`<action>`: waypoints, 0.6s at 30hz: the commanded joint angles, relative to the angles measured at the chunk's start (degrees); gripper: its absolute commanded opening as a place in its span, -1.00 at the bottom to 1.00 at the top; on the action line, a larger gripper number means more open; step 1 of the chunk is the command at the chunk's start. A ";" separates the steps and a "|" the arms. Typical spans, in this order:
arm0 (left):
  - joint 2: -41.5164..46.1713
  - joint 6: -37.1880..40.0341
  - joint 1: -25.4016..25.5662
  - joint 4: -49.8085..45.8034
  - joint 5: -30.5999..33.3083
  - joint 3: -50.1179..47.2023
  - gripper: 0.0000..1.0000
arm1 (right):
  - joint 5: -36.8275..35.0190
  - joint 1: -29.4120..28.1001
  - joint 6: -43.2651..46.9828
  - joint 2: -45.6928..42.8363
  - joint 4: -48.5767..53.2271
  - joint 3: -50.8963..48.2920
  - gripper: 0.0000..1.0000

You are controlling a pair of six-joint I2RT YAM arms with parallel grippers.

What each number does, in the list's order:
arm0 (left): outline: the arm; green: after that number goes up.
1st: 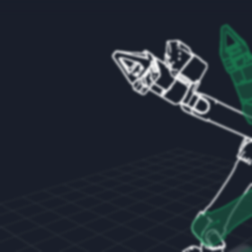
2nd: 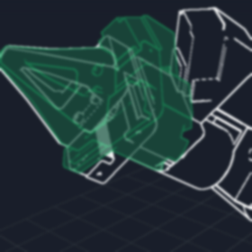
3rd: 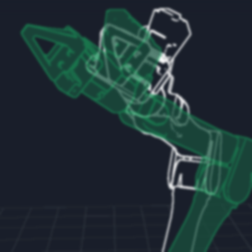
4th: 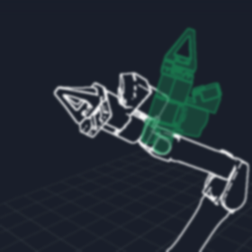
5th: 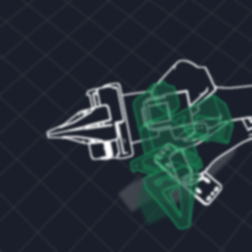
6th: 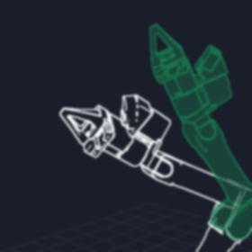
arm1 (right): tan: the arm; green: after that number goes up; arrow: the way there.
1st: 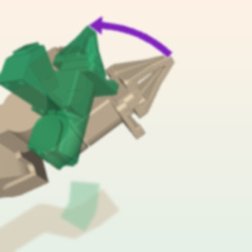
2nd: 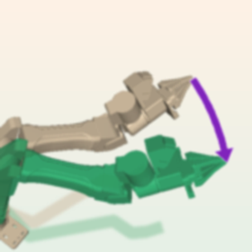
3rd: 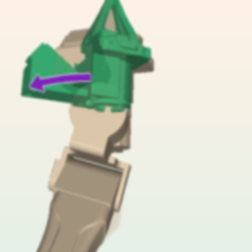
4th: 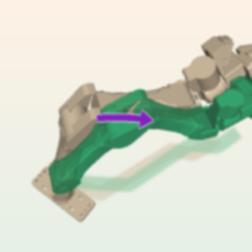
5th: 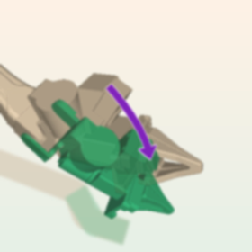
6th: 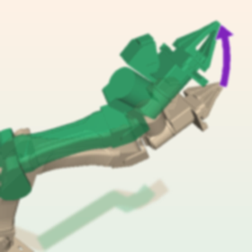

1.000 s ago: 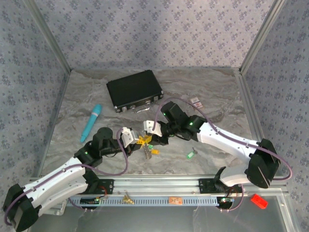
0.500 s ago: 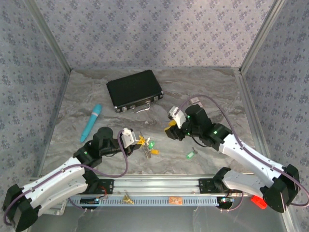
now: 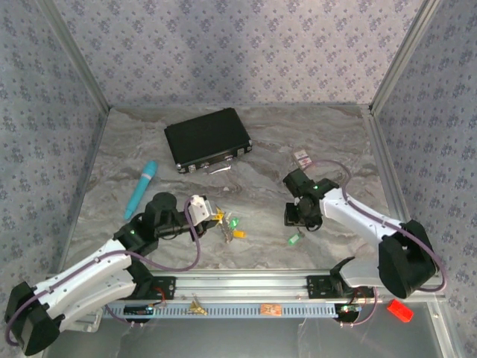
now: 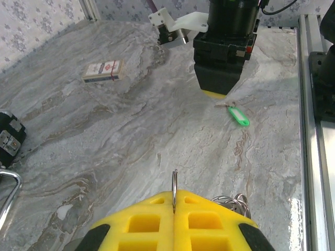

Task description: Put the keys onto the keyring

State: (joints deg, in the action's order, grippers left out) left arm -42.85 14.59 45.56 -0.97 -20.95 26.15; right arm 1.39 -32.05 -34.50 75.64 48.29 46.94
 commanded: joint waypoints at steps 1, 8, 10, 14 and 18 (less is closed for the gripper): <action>-0.40 1.13 0.54 0.68 -0.14 2.74 -1.00 | -1.32 0.68 -4.10 1.63 2.11 -0.61 -0.19; -0.77 1.49 0.49 1.06 -0.58 2.54 -1.00 | -1.83 2.13 -11.64 0.96 0.96 -6.15 -0.04; -0.63 1.59 0.54 0.88 -0.67 2.57 -1.00 | -0.32 2.43 -11.89 1.52 -2.09 -6.93 -0.01; -0.05 1.67 0.54 0.62 -0.76 2.50 -1.00 | 2.86 2.20 -12.03 2.96 -5.38 -7.14 0.02; 0.05 1.68 0.55 0.97 -0.80 2.24 -1.00 | 5.12 1.57 -11.27 4.49 -8.14 -6.00 0.00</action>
State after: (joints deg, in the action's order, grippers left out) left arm -43.59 15.22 45.78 -1.41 -20.97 26.59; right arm 3.90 -29.93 -44.82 78.65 42.63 39.97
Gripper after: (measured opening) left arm 0.042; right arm 0.501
